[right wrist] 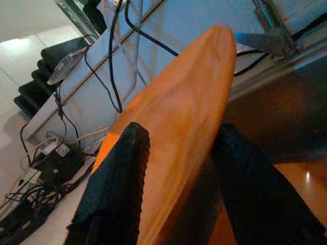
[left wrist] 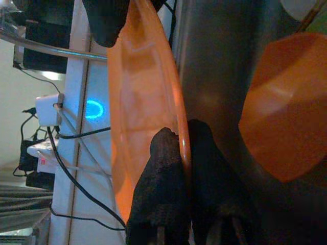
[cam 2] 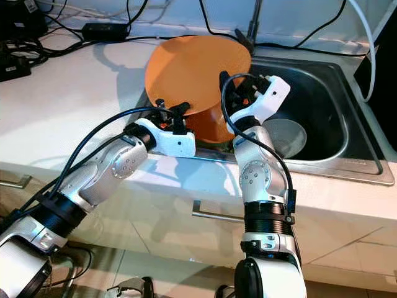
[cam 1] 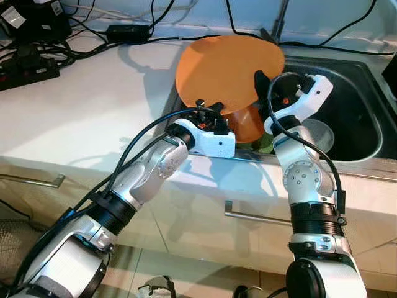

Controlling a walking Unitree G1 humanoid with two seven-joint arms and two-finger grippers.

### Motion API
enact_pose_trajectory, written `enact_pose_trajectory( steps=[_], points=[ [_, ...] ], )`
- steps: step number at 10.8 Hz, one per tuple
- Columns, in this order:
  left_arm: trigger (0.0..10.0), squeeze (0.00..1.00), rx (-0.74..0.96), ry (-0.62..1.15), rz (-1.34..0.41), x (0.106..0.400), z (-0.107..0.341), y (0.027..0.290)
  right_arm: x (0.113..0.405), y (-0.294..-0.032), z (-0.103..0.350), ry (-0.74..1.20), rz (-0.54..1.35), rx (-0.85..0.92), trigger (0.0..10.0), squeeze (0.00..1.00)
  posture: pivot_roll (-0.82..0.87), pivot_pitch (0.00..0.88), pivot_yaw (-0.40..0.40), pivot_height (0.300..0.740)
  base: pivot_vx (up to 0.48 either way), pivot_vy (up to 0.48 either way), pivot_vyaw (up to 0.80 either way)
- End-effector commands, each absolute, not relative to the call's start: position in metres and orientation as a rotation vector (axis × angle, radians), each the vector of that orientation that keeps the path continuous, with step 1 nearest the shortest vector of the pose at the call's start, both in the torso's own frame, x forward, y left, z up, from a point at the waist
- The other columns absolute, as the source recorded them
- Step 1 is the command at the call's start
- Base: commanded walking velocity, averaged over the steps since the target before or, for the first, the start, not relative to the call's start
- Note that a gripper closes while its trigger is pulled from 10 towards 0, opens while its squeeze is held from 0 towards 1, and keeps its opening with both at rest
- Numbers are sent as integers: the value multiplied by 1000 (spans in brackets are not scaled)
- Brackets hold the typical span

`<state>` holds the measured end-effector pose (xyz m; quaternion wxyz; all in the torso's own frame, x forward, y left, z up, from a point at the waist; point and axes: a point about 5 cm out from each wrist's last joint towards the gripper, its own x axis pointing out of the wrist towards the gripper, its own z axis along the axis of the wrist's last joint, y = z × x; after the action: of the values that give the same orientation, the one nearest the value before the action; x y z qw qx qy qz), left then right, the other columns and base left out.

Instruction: Kitchen organization

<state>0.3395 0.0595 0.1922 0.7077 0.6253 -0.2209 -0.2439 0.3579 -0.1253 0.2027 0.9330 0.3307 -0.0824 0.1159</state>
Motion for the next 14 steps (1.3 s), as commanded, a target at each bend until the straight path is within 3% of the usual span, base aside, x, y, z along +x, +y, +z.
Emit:
enact_pose_trajectory(
  steps=[1,8,9,10,14],
  points=[
    [10000,0,1395,-546,-545,335,198,54,359,-125,205,-163,235,690,0,0,92,72,30,740,0,0,0],
    [10000,0,1433,-579,-532,336,200,55,361,-126,207,-155,260,796,0,0,92,69,30,740,0,0,0],
    [10000,808,1433,-581,-530,336,200,55,360,-125,207,-153,264,802,0,0,92,70,31,740,0,0,0],
    [10000,1000,1431,-582,-530,336,200,55,360,-125,207,-149,270,818,0,0,95,70,30,740,0,0,0],
    [10000,1000,1422,-571,-533,336,198,57,363,-133,205,-144,199,874,0,0,96,71,30,740,0,0,0]
  ],
)
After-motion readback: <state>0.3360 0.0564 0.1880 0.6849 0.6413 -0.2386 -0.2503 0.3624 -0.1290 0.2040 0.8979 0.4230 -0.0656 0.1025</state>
